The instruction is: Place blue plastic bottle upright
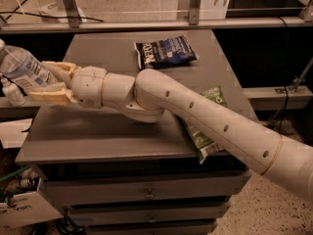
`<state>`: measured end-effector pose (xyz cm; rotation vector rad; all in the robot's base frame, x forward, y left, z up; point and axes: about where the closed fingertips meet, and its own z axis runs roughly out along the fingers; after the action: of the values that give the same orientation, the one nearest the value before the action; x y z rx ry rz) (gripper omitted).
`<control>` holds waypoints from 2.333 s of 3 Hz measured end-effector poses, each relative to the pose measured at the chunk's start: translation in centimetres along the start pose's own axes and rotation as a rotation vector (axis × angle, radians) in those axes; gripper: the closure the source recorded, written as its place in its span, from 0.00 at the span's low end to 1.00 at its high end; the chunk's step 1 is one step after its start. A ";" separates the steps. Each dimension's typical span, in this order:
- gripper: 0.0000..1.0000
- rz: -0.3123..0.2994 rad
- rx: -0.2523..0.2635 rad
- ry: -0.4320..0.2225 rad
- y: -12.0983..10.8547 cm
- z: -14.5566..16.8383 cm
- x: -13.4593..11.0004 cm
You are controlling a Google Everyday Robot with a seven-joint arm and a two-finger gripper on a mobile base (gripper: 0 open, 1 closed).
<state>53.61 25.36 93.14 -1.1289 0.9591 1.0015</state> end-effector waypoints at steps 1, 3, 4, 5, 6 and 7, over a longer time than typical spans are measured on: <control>1.00 0.024 0.013 0.026 0.4 -0.8 1.3; 1.00 0.040 0.035 0.084 0.6 -2.3 2.9; 1.00 0.043 0.044 0.108 0.7 -3.1 3.4; 1.00 0.048 0.055 0.129 0.7 -4.0 3.8; 1.00 0.049 0.064 0.140 0.7 -4.6 3.9; 0.82 0.049 0.064 0.140 0.7 -4.6 3.8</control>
Offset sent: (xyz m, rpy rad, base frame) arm 0.0036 -0.0239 -0.0416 -0.0745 0.0684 -0.0633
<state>53.51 21.45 88.54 -1.1377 1.1287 0.9337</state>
